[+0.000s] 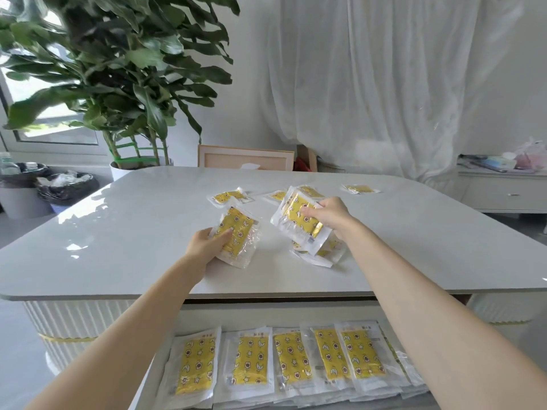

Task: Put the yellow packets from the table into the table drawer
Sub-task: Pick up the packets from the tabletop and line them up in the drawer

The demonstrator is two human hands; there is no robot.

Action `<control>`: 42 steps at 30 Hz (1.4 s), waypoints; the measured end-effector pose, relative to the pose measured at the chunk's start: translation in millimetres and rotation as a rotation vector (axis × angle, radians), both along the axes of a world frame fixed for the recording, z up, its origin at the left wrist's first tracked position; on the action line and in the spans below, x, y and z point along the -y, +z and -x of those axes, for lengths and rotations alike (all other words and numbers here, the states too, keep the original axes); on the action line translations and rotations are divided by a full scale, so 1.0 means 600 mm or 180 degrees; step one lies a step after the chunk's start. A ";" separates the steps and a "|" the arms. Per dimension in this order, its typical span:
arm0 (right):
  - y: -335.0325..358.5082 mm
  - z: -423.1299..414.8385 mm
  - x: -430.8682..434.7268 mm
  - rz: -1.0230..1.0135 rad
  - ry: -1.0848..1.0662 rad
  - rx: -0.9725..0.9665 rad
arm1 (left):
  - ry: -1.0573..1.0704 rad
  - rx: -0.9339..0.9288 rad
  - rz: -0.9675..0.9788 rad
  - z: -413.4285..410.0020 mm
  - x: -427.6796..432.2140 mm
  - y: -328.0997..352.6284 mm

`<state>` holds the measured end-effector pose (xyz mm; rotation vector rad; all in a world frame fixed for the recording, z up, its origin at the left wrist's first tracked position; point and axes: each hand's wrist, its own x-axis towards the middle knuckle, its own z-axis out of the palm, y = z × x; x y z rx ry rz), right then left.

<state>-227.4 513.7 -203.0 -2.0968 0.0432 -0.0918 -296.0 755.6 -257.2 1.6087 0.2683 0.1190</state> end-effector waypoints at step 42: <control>0.036 0.089 -0.039 -0.0179 0.0567 0.0482 | -0.0085 0.0076 0.0365 0.127 -0.008 0.038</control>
